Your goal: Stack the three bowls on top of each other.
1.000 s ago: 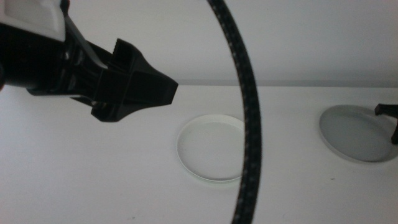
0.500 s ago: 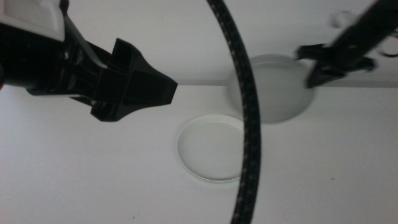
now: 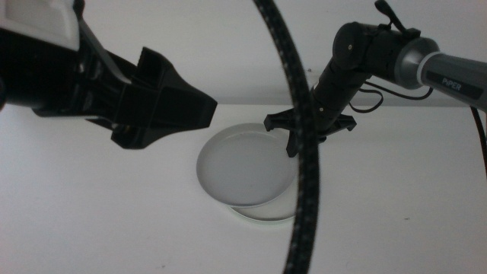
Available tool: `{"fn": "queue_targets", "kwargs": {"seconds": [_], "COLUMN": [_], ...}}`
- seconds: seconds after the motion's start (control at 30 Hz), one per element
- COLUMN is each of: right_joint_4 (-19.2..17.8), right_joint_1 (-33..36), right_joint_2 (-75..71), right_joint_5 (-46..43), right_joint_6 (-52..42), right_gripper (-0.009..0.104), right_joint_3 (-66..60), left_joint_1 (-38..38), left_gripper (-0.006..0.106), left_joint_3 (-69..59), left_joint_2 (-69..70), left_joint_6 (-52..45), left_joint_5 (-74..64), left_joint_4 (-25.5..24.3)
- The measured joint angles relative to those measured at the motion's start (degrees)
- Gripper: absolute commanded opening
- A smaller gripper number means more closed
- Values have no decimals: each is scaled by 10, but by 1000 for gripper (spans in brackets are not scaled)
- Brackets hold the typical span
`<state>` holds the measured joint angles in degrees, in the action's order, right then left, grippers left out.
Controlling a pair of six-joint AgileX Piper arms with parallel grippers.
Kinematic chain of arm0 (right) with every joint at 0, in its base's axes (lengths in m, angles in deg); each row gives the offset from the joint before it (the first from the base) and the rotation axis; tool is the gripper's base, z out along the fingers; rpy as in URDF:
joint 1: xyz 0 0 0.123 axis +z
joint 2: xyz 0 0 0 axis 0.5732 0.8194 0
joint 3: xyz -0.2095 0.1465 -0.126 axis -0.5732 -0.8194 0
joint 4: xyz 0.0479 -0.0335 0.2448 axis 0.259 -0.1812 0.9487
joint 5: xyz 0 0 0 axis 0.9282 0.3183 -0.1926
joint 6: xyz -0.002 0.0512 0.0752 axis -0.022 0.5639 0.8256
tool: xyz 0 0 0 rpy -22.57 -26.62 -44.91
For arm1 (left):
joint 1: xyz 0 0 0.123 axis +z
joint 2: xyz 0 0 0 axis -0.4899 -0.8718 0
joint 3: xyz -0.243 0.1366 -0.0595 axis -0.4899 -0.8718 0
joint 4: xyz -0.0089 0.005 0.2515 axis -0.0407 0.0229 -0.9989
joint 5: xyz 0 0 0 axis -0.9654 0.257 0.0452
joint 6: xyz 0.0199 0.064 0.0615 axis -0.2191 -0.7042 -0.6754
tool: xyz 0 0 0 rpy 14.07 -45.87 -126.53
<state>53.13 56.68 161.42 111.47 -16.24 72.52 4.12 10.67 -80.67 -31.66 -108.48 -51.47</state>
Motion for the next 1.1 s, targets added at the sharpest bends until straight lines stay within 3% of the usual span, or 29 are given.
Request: {"fn": "queue_targets", "kwargs": {"seconds": [0.73, 0.9, 1.1], "right_joint_4": [-40, -44, -44], "right_joint_1": [-5, -5, -7], "right_joint_2": [1, 1, -9], "right_joint_5": [28, 29, 34], "right_joint_6": [21, 21, 17], "right_gripper": [0, 26, 73], "right_joint_3": [1, 1, 1], "left_joint_1": [0, 0, 0], "left_gripper": [94, 94, 94], "left_joint_3": [0, 0, 0], "left_joint_2": [0, 0, 0], "left_joint_6": [7, 8, 8], "left_joint_5": [-3, -3, -3], "left_joint_4": [-1, -2, -2]}}
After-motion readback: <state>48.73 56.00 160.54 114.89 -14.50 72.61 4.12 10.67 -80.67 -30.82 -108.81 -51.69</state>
